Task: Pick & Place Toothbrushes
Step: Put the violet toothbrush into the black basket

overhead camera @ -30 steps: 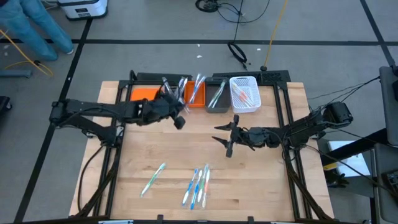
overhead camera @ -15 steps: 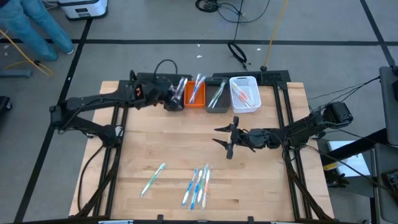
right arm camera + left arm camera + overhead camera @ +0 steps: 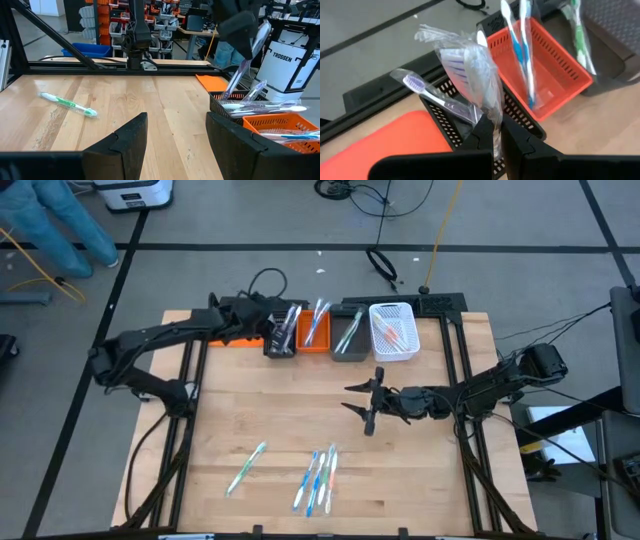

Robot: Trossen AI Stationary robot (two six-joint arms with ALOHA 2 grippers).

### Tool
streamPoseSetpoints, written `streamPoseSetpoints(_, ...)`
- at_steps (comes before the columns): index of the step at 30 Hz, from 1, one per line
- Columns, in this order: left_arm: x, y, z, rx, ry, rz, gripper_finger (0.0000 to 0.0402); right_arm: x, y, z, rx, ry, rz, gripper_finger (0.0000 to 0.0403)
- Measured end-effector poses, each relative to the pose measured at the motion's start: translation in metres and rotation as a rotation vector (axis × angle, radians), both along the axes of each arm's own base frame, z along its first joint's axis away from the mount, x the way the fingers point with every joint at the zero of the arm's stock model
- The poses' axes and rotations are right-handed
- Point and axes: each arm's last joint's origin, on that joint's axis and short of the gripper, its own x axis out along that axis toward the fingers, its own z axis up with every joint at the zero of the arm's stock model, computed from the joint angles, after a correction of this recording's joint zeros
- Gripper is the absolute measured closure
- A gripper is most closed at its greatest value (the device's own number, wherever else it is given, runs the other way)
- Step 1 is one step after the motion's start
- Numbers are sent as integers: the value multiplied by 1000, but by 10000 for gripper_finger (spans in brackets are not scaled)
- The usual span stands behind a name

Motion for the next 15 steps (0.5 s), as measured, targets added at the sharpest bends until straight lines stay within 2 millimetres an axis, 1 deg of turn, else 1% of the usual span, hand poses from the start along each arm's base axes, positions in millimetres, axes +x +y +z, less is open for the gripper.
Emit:
streamPoseSetpoints(7, 2, 16, -17, -97, 9, 5, 400, 0, 0, 0, 0, 0, 0, 206)
streamPoseSetpoints(15, 5, 27, -34, -160, 53, 13, 400, 0, 0, 0, -1, 1, 0, 206)
